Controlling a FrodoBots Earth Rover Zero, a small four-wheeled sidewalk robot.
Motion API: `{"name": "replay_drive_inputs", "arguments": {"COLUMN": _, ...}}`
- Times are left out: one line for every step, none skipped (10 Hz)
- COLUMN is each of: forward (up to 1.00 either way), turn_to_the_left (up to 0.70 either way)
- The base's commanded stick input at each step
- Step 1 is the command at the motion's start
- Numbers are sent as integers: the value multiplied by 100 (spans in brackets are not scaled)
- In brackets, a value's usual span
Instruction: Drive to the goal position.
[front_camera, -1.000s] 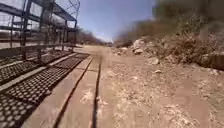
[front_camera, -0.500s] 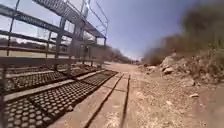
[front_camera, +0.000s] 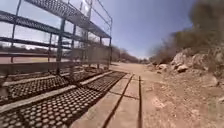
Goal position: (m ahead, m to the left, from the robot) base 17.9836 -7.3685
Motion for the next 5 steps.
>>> {"name": "replay_drive_inputs", "arguments": {"forward": 85, "turn_to_the_left": 0}}
{"name": "replay_drive_inputs", "arguments": {"forward": 85, "turn_to_the_left": 0}}
{"name": "replay_drive_inputs", "arguments": {"forward": 85, "turn_to_the_left": -1}}
{"name": "replay_drive_inputs", "arguments": {"forward": 85, "turn_to_the_left": -13}}
{"name": "replay_drive_inputs", "arguments": {"forward": 85, "turn_to_the_left": -24}}
